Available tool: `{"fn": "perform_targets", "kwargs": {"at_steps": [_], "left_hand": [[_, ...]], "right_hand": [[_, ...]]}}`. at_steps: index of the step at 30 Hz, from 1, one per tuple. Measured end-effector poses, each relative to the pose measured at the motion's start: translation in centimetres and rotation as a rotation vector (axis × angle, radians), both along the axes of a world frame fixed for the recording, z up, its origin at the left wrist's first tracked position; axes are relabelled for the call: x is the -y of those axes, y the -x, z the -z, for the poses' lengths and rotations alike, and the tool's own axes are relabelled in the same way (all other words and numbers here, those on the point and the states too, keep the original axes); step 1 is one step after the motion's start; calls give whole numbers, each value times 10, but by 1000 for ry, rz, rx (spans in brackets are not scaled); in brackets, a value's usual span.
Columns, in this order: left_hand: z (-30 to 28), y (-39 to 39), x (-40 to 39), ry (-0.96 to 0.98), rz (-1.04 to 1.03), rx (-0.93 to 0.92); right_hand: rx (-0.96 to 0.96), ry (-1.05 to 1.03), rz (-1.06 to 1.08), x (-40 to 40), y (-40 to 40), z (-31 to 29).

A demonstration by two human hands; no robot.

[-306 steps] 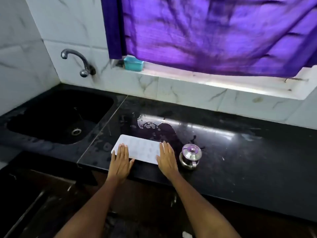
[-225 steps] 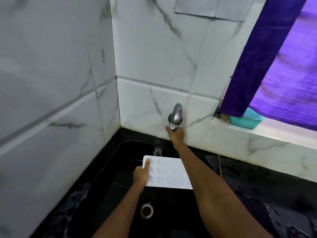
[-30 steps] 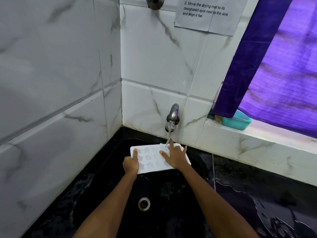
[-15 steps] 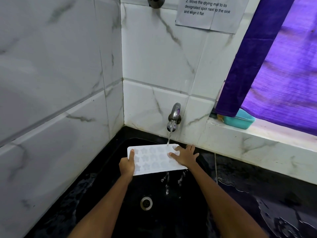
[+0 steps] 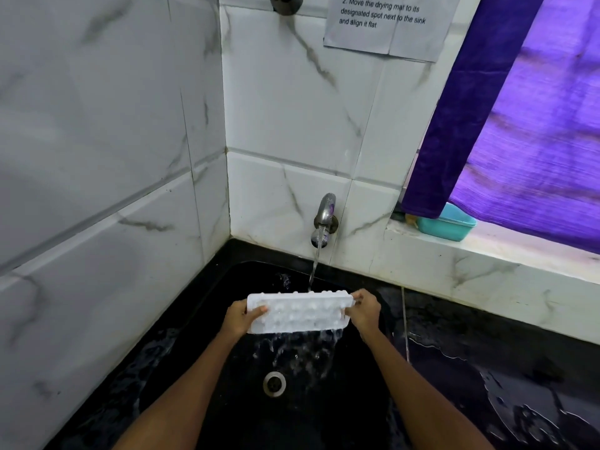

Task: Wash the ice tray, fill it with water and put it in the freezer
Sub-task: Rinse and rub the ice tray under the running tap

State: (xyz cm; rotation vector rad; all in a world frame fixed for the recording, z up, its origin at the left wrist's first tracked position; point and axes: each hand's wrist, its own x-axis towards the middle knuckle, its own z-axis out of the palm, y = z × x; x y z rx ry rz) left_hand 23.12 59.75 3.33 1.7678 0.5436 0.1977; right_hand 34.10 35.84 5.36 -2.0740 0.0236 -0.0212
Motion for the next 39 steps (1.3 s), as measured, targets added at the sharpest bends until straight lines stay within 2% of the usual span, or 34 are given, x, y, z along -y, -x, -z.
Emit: {"fn": "perform_targets", "kwargs": {"at_steps": [2,6,10,13,18,21,24,28,32,36,39], "left_hand": [[4,3,3,-101,64,4],[8,-2,9,-108,27,48],[-1,-6,21,169,-185,-7],[-5,-10,28,286,-266,16],[-18,-15,29,347,-499,23],[-27,-20,30,339,-618,-28],[-35,-23,32,268,-597,-57],[-39,-14,28,233,-585,-50],[-36,-4,29,217,-554,-68],[-44,-1,31,273,-627,-68],[-58,-4,29,251,-608,-58]], "right_hand": [[102,19,32,4,-1,6],[133,22,46,4,-6,0],[28,-6,-22,-2,-4,-2],[2,-16,-25,-12,-10,-1],[210,135,-164,-25,-8,-10],[262,345,-260,-37,-1,-17],[205,676,-321,-45,0,-22],[127,626,-362,-42,-1,-31],[179,854,-370,-34,-3,-39],[119,633,-469,-38,2,-45],[143,697,-428,-39,-5,-53]]}}
